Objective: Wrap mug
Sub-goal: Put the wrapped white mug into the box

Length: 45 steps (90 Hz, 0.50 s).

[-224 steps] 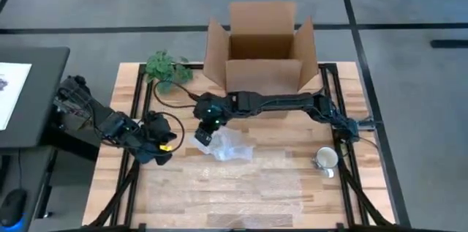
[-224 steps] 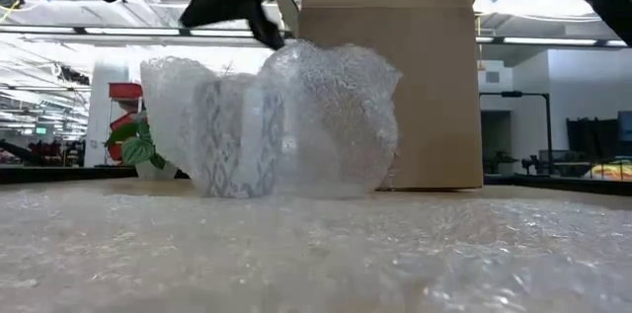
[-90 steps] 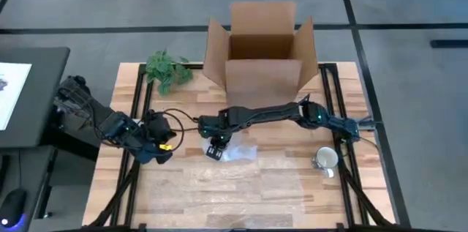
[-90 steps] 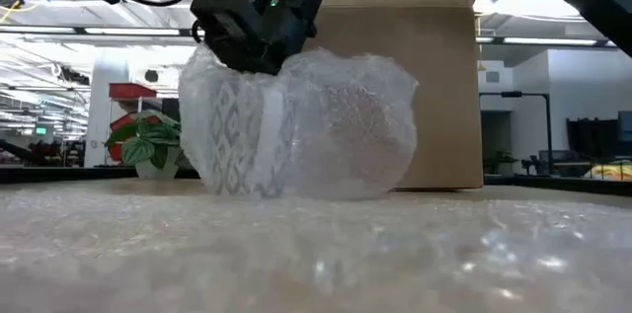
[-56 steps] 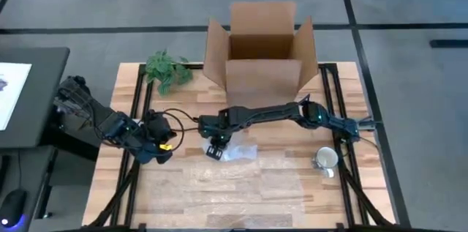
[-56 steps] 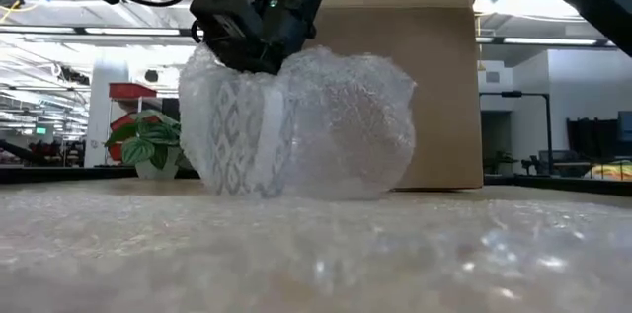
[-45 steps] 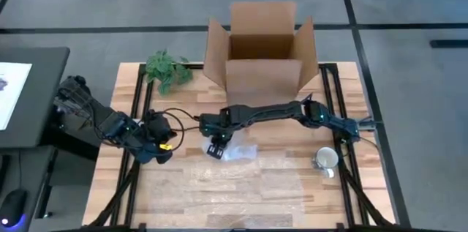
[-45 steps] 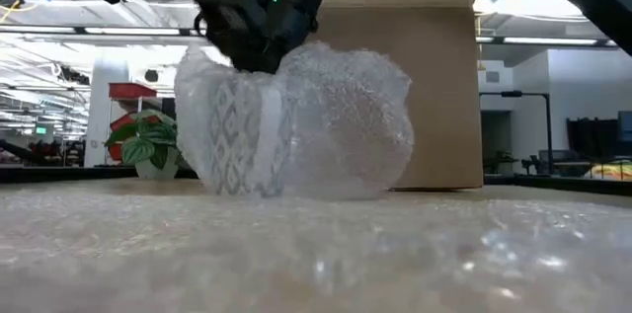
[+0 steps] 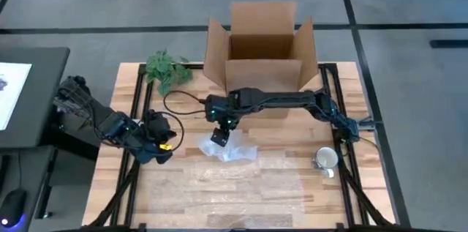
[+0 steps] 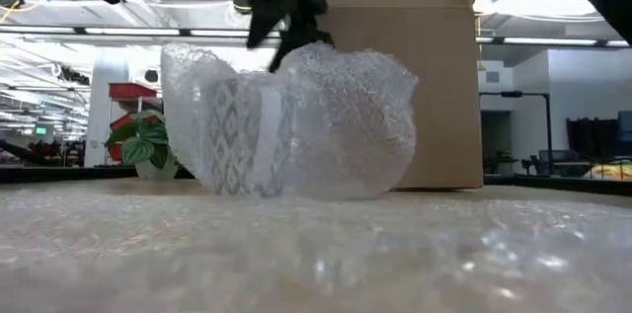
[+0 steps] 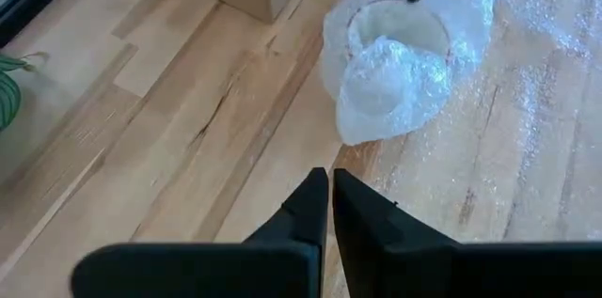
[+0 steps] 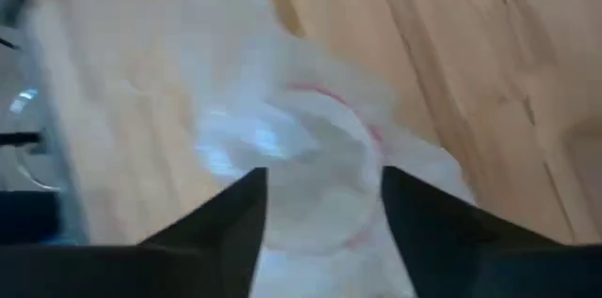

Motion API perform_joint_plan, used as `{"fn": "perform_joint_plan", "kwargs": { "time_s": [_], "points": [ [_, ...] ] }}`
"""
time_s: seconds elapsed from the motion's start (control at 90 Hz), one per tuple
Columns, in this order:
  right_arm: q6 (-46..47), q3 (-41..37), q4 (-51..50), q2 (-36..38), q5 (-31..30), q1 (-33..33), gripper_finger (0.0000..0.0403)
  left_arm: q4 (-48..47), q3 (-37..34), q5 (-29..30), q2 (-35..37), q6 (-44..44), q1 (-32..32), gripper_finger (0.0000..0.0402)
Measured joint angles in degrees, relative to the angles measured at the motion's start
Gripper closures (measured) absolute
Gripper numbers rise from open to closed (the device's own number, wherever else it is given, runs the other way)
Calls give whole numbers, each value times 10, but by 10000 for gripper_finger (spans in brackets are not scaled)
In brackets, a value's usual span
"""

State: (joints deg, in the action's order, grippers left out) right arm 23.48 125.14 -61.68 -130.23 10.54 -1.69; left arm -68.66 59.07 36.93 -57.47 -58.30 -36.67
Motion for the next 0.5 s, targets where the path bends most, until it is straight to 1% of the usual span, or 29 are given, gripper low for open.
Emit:
{"fn": "perform_joint_plan", "kwargs": {
  "time_s": [0.056,0.111,0.2,0.278,0.344,0.389,0.433,0.5],
  "points": [
    [0,-2,-13,-18,-18,0,152,0,0,2,0,0,0,402],
    [5,-2,-15,-31,-24,0,142,1,0,6,0,0,0,402],
    [23,1,-28,-56,-27,1,140,1,0,8,0,-4,0,402],
    [30,1,-32,-79,-22,3,147,1,0,9,0,-5,0,402],
    [32,2,-24,-90,-20,7,164,1,0,9,0,-5,0,402],
    [32,2,-16,-94,-21,11,182,1,0,9,0,-5,0,402],
    [32,2,-13,-95,-23,15,204,1,0,9,0,-5,0,402],
    [33,2,-7,-95,-26,21,249,1,0,9,0,-6,0,402]
  ]
}}
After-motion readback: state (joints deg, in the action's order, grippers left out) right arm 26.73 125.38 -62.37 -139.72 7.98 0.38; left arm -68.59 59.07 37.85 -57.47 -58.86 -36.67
